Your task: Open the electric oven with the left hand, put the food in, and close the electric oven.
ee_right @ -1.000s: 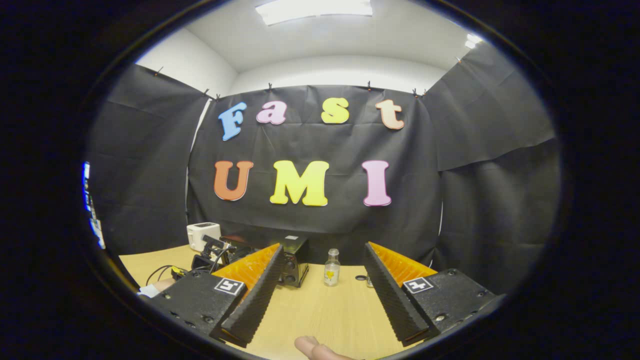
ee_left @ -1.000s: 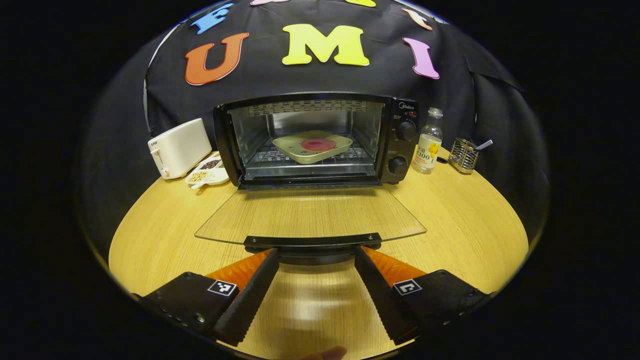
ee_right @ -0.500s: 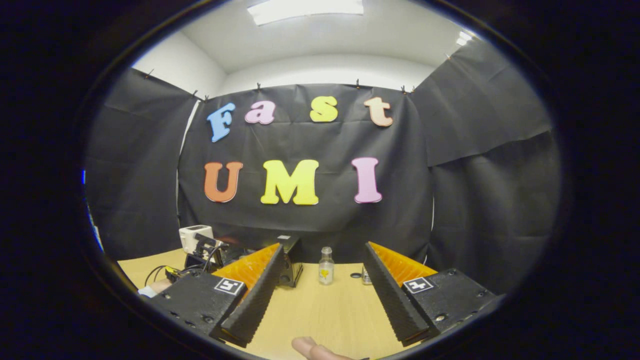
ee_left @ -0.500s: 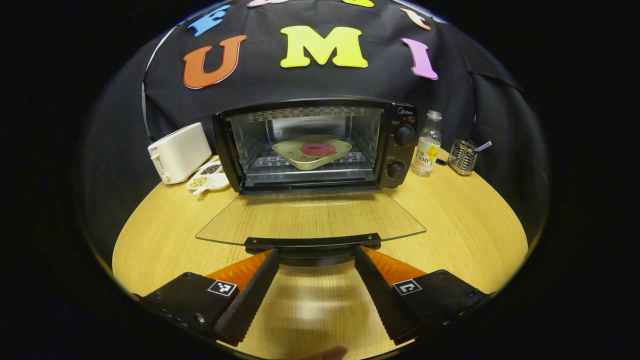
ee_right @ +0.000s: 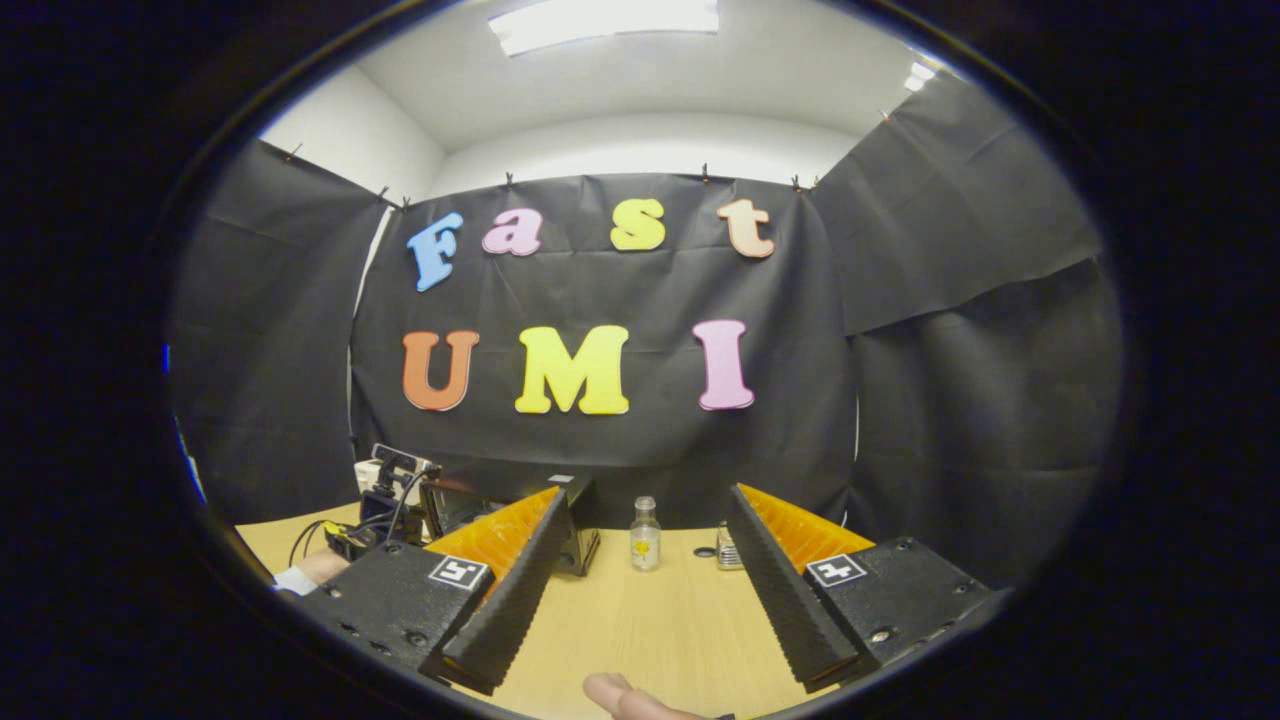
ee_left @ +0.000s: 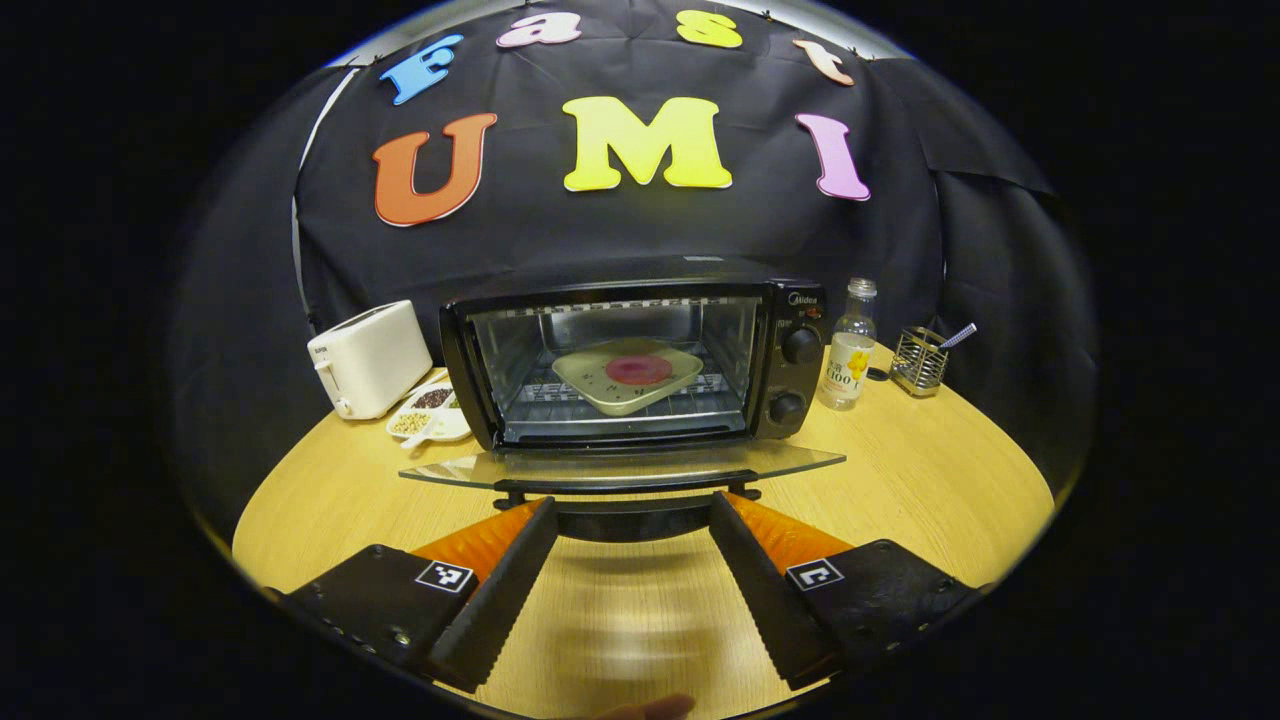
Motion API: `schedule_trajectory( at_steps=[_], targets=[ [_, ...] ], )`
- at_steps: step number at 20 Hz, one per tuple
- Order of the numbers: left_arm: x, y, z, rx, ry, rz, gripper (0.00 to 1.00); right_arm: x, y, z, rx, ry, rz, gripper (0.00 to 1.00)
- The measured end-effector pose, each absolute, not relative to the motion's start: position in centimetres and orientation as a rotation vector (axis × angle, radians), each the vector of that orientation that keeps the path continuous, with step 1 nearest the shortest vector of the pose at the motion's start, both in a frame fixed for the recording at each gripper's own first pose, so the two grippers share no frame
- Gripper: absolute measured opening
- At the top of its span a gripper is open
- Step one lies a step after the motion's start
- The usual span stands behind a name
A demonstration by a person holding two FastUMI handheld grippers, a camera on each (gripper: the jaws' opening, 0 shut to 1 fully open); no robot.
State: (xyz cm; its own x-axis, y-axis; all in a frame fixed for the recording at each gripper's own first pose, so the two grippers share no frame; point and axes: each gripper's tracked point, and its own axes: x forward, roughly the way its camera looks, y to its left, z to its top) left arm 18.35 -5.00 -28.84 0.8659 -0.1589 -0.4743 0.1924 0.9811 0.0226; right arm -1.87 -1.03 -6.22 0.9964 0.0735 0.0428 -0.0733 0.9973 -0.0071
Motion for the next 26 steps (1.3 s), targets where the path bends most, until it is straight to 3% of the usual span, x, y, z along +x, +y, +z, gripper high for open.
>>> schedule_trajectory(
  at_steps=[3,4,5,10,12,13,17,24,25,26],
  targets=[
    [19.2,-5.2,-27.4,0.107,0.46,-0.188,0.98,-1.9,-1.4,-6.0,-0.004,-0.048,0.07,1.0],
    [19.5,-5.2,-27.0,0.113,0.455,-0.186,0.98,-2.0,-1.4,-5.9,-0.003,-0.047,0.075,0.96],
    [19.8,-5.3,-26.8,0.12,0.452,-0.183,0.98,-2.1,-1.4,-5.8,0.002,-0.048,0.081,1.0],
    [22.5,-4.6,-26.0,0.199,0.422,-0.154,0.96,-2.1,-2.3,-5.5,0.009,-0.047,0.065,0.96],
    [23.7,-4.8,-25.4,0.189,0.394,-0.15,0.96,-2.3,-2.4,-5.4,0.007,-0.044,0.06,1.0],
    [24.4,-4.9,-25.2,0.172,0.392,-0.145,0.95,-2.5,-2.5,-5.3,0.007,-0.046,0.058,0.96],
    [25.8,-4.5,-25.1,0.095,0.398,-0.128,0.96,-3.3,-2.6,-5.0,0.004,-0.061,0.056,0.96],
    [22.0,-4.1,-20.9,0.026,0.337,-0.125,0.96,-3.6,-2.9,-5.6,0.024,-0.044,0.027,0.96],
    [21.1,-4.1,-19.6,0.031,0.312,-0.132,0.96,-3.6,-3.0,-5.7,0.026,-0.04,0.022,1.0],
    [20.3,-3.9,-18.2,0.04,0.286,-0.133,0.96,-3.6,-3.0,-5.7,0.028,-0.038,0.017,0.96]
  ],
)
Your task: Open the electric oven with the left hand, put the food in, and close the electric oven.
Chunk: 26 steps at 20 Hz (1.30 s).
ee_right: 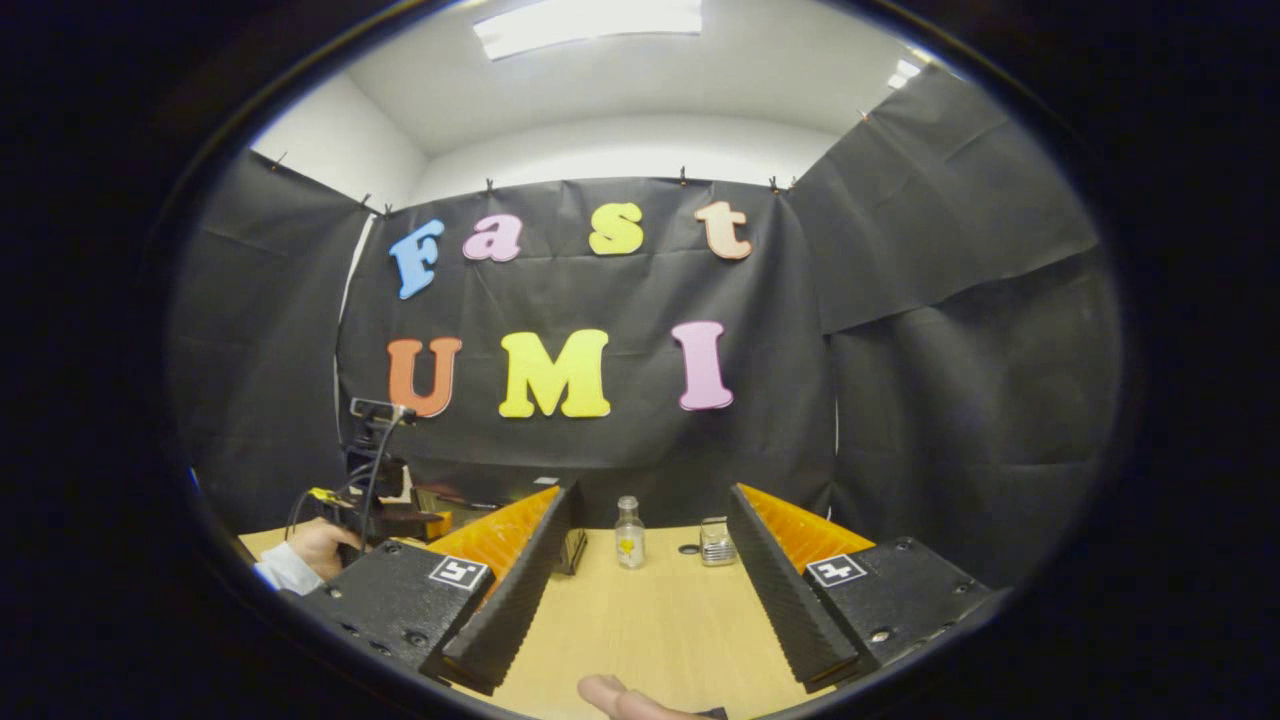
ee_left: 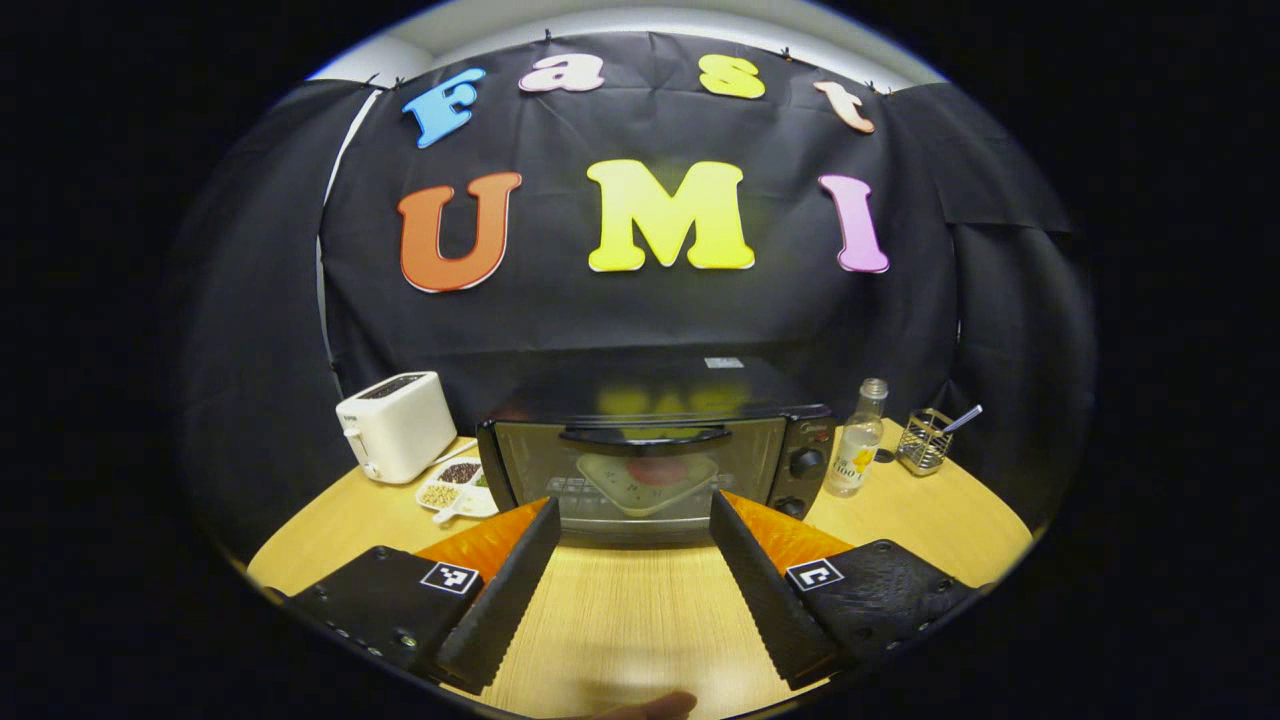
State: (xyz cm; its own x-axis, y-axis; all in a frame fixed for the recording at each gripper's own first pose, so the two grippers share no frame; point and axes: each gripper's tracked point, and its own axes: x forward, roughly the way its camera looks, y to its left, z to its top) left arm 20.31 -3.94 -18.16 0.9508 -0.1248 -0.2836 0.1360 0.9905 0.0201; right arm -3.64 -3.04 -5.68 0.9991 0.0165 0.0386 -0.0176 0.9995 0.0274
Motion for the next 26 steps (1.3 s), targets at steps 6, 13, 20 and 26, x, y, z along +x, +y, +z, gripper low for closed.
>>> schedule_trajectory(
  at_steps=[6,13,20,26],
  targets=[
    [14.1,-3.6,-9.6,0.037,0.176,-0.133,0.96,-3.9,-2.8,-5.9,0.048,-0.032,0.0,0.96],
    [5.3,-3.0,-3.2,0.062,0.02,-0.135,0.95,-4.9,-3.5,-6.3,0.061,-0.037,0.001,0.96],
    [-0.8,-3.0,-4.4,0.042,0.012,-0.084,0.96,-6.3,-2.3,-5.8,0.054,-0.047,0.033,0.96],
    [-2.6,-2.9,-5.2,0.022,0.017,-0.075,0.96,-6.0,-1.1,-5.9,0.058,-0.038,0.075,0.96]
  ],
)
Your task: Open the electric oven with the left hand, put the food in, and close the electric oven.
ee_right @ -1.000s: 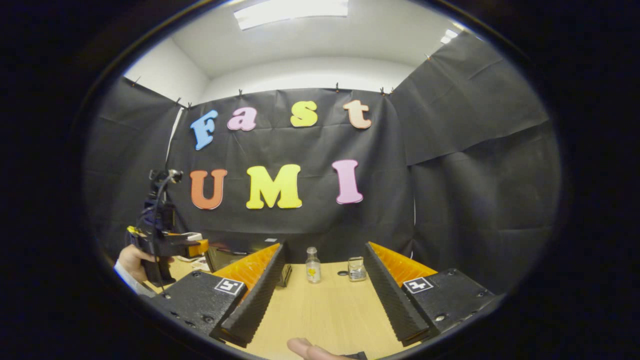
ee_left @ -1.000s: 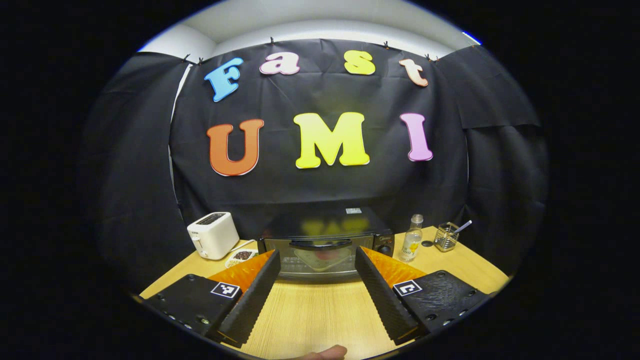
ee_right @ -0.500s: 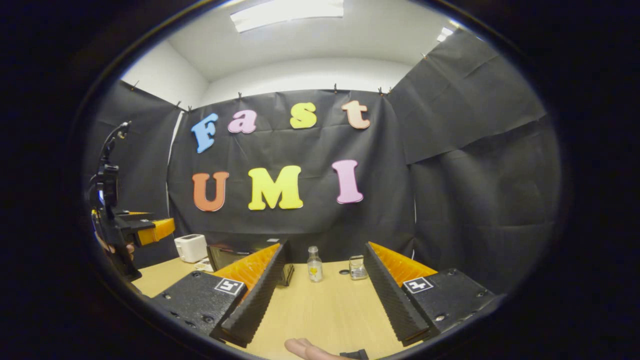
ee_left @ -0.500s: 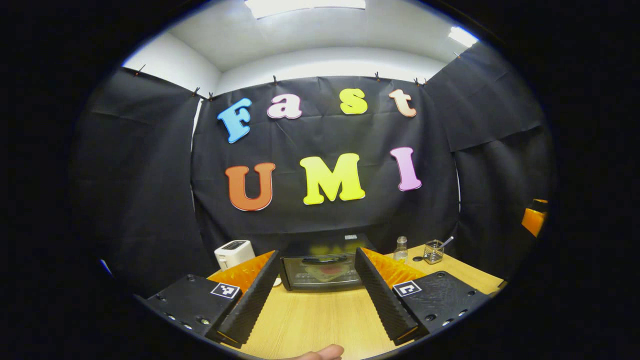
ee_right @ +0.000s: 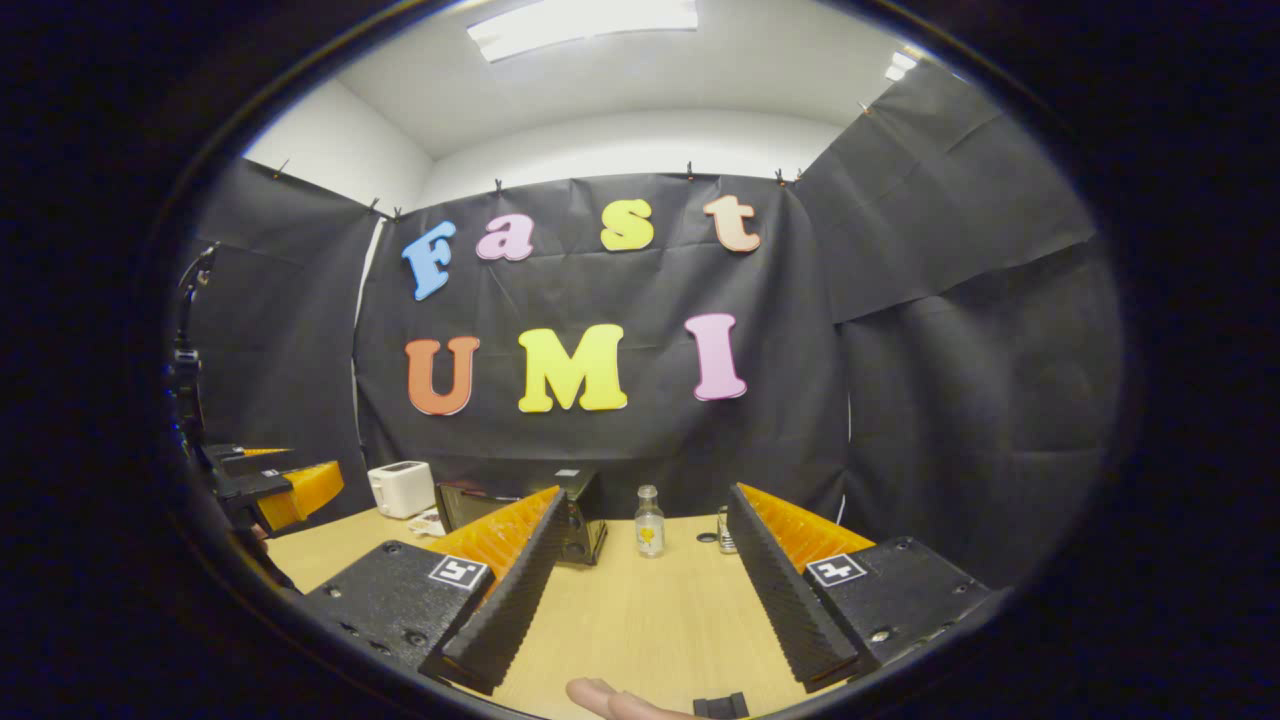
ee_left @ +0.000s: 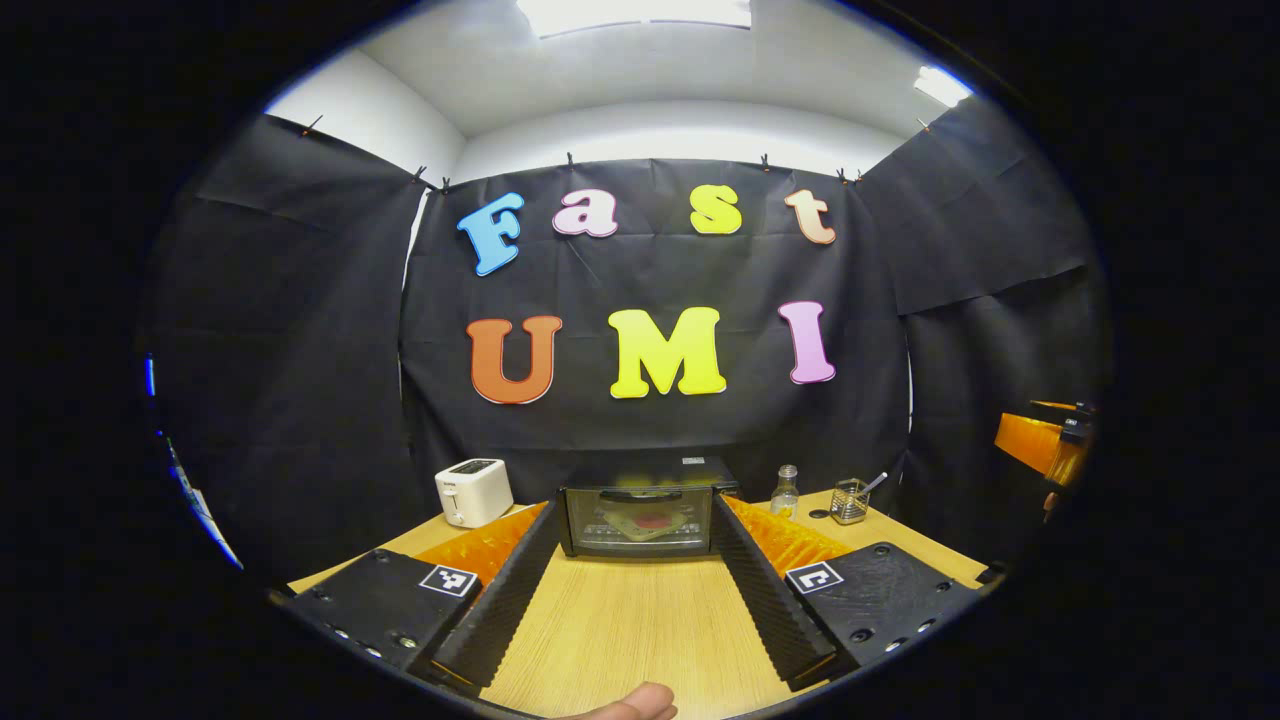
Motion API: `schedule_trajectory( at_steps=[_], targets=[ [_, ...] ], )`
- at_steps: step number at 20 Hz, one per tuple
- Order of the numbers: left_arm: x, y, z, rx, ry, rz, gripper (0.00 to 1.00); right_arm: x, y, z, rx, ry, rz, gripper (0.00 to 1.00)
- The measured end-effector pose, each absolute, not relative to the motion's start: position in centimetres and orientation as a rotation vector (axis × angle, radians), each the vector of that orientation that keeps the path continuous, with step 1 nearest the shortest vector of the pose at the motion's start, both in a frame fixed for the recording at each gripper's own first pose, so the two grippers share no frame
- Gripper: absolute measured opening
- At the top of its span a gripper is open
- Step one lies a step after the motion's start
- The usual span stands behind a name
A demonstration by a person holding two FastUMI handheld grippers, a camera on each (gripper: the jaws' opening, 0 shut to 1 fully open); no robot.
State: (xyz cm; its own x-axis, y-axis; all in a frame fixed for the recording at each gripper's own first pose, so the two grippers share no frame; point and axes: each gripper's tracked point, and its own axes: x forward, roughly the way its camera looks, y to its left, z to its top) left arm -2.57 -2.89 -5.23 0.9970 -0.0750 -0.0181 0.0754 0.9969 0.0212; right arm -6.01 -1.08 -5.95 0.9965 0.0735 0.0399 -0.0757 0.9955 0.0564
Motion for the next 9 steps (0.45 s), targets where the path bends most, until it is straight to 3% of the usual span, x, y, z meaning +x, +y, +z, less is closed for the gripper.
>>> schedule_trajectory(
  at_steps=[8,9],
  targets=[
    [-2.56,-2.37,-4.62,0.021,-0.004,-0.065,0.96,-5.85,-1.22,-6.09,0.055,-0.039,0.062,0.96],
    [-2.5,-2.16,-4.95,0.029,0.003,-0.061,0.89,-5.82,-1.07,-6.09,0.055,-0.038,0.066,0.96]
  ],
)
